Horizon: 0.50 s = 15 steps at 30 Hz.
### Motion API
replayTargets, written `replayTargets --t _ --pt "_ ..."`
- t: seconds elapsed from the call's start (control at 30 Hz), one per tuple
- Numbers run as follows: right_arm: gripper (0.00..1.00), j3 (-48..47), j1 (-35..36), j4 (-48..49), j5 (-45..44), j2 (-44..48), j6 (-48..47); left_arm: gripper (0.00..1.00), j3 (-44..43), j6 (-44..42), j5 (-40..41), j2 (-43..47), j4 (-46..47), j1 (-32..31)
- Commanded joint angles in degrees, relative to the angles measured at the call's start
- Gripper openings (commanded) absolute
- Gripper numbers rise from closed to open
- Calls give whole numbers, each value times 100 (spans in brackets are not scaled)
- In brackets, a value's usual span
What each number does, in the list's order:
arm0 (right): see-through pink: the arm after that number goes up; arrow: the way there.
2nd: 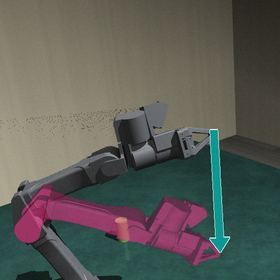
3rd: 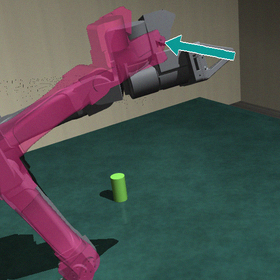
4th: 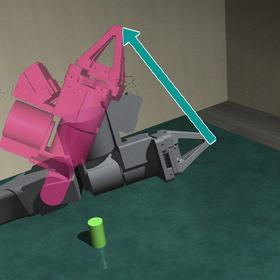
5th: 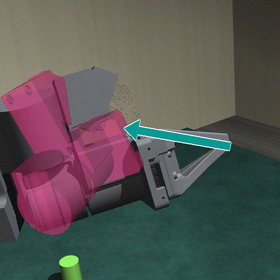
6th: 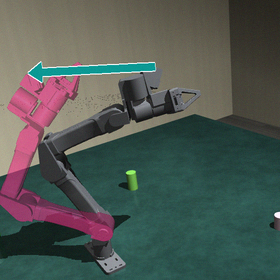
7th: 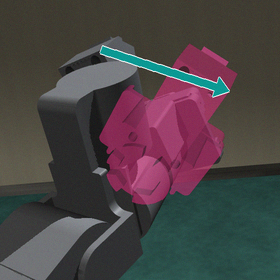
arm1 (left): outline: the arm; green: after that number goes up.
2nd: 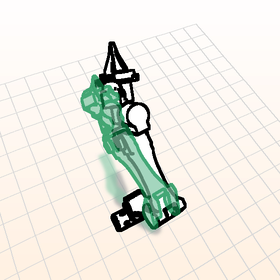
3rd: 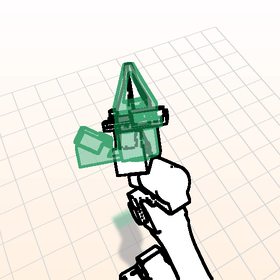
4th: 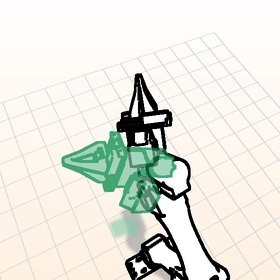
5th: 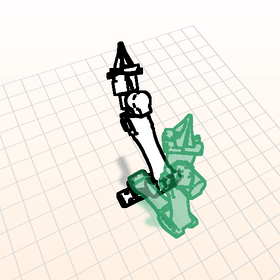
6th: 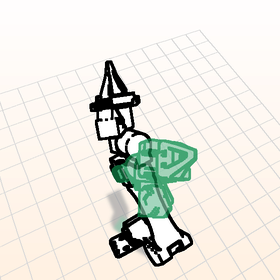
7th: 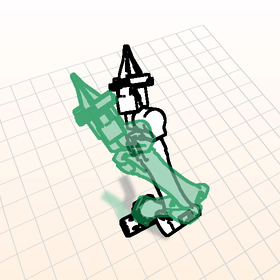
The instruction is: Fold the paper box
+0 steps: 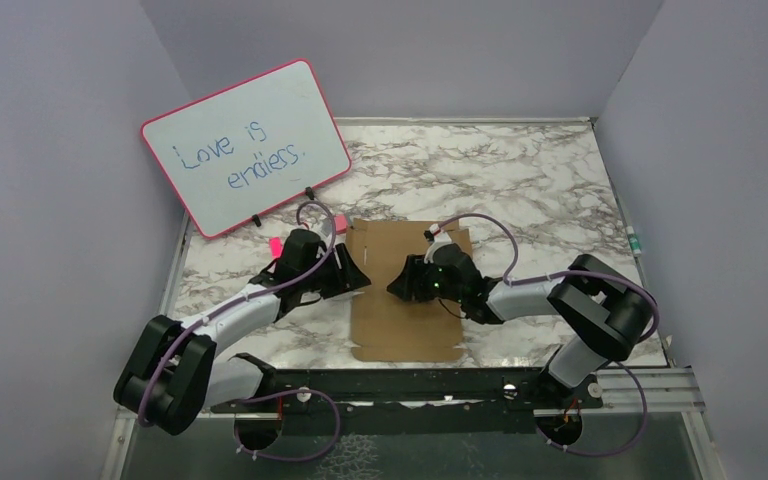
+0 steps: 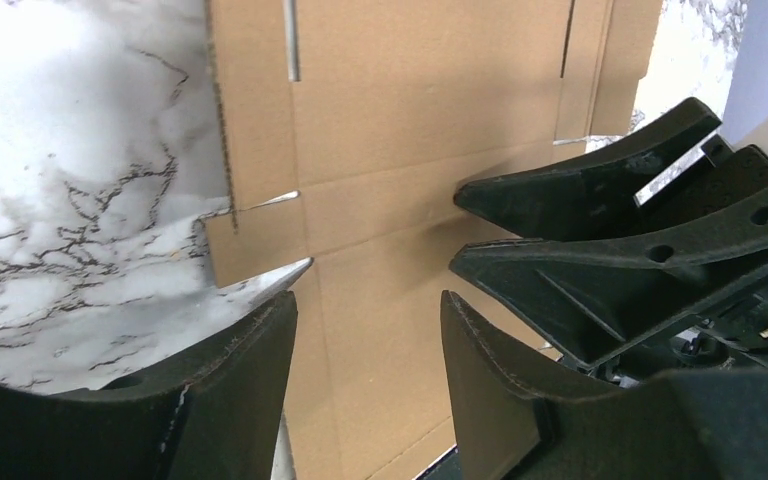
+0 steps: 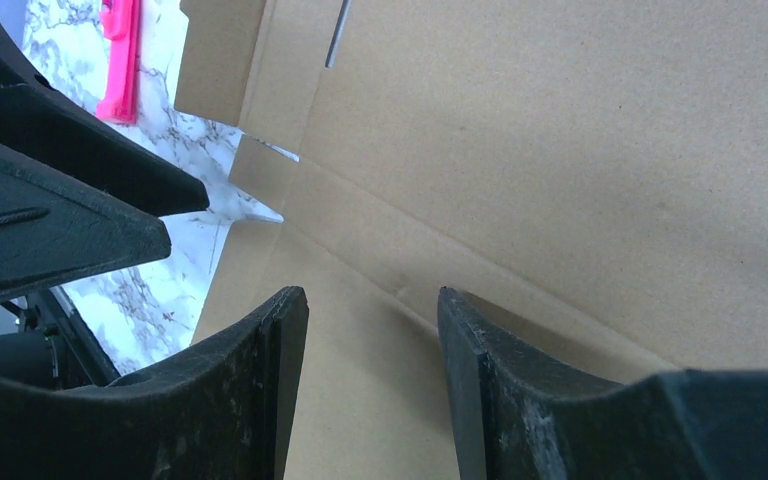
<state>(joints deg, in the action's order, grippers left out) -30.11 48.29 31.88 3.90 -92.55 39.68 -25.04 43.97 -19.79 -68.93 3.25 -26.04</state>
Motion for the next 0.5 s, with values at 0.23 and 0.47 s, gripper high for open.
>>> replayTargets --t 0.23,0.47 --pt "56 -17 13 -259 131 -312 66 60 -433 -507 1066 68 -1004 -221" --pt "56 -6 13 -232 165 -363 49 59 -45 -384 829 68 -224 120"
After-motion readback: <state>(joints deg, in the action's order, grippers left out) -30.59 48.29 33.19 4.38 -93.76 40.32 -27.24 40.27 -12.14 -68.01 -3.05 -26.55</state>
